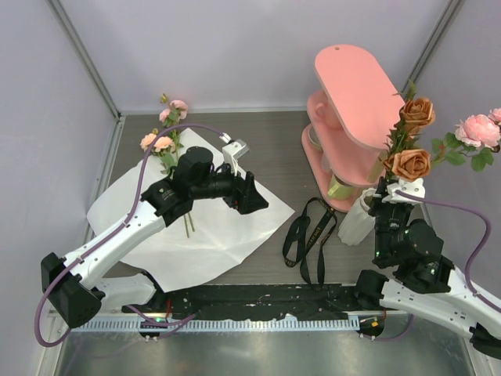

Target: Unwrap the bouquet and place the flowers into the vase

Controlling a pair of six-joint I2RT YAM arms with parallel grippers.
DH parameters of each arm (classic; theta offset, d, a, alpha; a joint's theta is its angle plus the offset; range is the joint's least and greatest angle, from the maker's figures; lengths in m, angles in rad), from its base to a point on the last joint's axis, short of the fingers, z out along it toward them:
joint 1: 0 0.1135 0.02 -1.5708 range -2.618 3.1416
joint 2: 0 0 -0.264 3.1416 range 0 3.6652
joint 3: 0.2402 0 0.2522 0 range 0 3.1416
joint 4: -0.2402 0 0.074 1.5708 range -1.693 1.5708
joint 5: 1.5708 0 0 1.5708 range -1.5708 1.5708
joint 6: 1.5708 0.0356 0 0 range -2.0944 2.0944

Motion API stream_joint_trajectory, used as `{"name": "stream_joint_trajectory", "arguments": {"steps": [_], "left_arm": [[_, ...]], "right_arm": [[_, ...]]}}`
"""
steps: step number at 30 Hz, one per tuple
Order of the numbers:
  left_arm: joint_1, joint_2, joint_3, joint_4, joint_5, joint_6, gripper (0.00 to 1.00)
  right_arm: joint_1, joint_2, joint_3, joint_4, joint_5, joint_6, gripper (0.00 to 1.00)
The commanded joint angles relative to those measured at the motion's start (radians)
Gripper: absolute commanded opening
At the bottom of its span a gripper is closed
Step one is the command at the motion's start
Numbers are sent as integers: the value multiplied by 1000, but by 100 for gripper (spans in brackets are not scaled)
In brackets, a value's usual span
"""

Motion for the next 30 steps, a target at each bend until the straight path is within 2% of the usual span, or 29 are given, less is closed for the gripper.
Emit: {"name": "stream_joint_trajectory", "arguments": {"steps": [1, 6, 9, 14, 16, 19, 25, 27, 30], "left_arm": [[-2, -12, 20, 13, -10, 16, 78], [-2, -10, 20, 11, -10, 18, 78], [-3, -10, 20, 11, -8, 18, 78], [-2, -7, 21, 10, -8, 18, 78], [-3, -9, 21, 8, -8, 19, 78], [-3, -6, 24, 5, -10, 21, 78], [-2, -6, 26, 2, -10, 22, 78], [-3, -6, 26, 0, -11, 22, 78], [-2, -6, 26, 0, -20, 26, 78]], "right_arm": [[-2, 14, 38, -112, 16, 119, 26], [0, 28, 59, -164, 19, 165, 48], [0, 40, 93, -226, 34, 227, 56], [0, 95, 202, -455, 42, 434, 72], [0, 130, 273, -577, 23, 510, 85], [0, 192, 401, -768, -36, 648, 93], [0, 315, 664, -1152, -154, 921, 94], [0, 333, 719, -1219, -188, 973, 94], [0, 329, 765, -1209, -320, 957, 94]]}}
